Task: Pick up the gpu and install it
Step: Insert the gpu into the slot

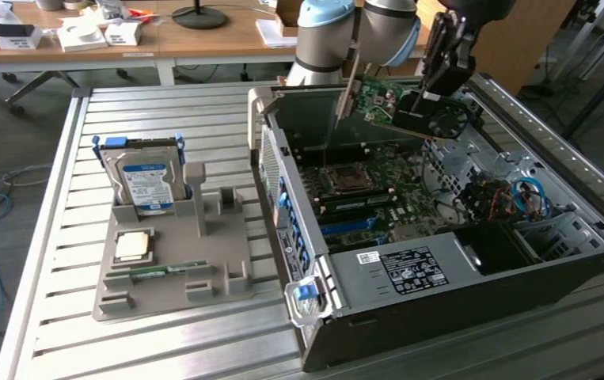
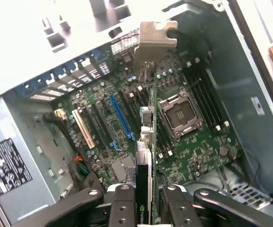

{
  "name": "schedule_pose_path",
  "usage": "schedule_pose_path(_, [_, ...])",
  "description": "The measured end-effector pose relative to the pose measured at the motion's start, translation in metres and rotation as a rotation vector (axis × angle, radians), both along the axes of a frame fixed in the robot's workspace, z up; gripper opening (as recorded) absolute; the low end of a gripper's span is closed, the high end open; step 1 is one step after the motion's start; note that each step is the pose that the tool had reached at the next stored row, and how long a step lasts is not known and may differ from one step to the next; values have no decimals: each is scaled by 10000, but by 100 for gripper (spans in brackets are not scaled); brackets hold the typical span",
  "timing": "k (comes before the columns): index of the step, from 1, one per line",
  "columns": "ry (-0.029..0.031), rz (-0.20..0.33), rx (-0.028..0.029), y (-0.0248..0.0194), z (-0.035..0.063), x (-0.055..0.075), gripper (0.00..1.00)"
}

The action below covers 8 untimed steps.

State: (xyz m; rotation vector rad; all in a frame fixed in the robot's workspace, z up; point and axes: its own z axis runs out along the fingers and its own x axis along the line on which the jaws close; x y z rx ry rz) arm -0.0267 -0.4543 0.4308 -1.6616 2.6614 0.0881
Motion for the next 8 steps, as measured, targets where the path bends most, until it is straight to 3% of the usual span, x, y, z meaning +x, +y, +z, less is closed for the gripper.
schedule_pose_path(8, [0,1450,-1,0,-6,0,26])
